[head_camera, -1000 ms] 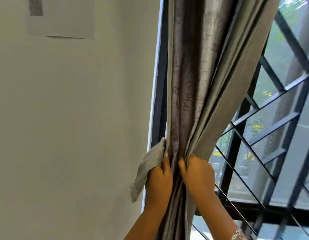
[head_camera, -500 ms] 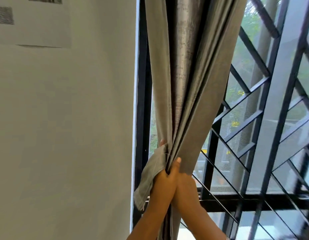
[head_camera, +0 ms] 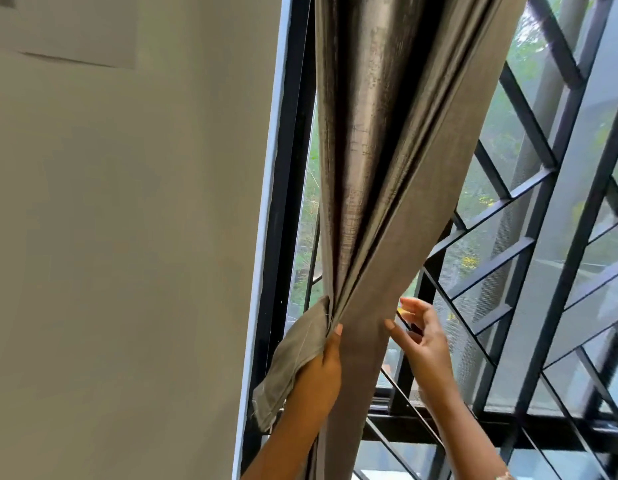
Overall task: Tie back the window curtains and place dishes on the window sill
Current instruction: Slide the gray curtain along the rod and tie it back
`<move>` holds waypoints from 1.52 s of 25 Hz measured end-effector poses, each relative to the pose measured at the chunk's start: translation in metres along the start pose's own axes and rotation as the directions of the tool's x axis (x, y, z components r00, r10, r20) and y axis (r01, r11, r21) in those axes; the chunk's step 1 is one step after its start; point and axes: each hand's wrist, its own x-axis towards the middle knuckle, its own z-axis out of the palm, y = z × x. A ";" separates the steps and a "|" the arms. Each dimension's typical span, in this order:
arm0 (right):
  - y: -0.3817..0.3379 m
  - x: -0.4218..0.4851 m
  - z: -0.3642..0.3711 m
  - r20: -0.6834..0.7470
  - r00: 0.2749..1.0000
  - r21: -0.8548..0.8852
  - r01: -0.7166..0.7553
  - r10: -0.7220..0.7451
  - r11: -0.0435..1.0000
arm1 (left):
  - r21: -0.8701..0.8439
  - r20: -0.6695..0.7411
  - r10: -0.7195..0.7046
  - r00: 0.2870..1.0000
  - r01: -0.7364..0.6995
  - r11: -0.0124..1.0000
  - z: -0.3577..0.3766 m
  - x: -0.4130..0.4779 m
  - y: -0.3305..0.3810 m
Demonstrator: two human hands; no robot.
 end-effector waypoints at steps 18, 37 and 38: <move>0.033 0.007 0.034 -0.042 0.989 -0.225 0.126 -0.139 0.966 | -0.086 -0.277 -0.026 0.961 0.002 0.996 0.020 0.011 0.005; 0.022 0.030 0.005 0.598 0.801 0.311 -0.186 -0.040 0.932 | -0.180 -0.154 0.071 0.986 -0.099 0.979 0.029 0.027 -0.006; 0.020 0.035 0.006 0.705 0.706 0.322 -0.241 -0.062 0.916 | -0.198 -0.128 0.079 0.989 -0.103 0.975 0.027 0.027 -0.006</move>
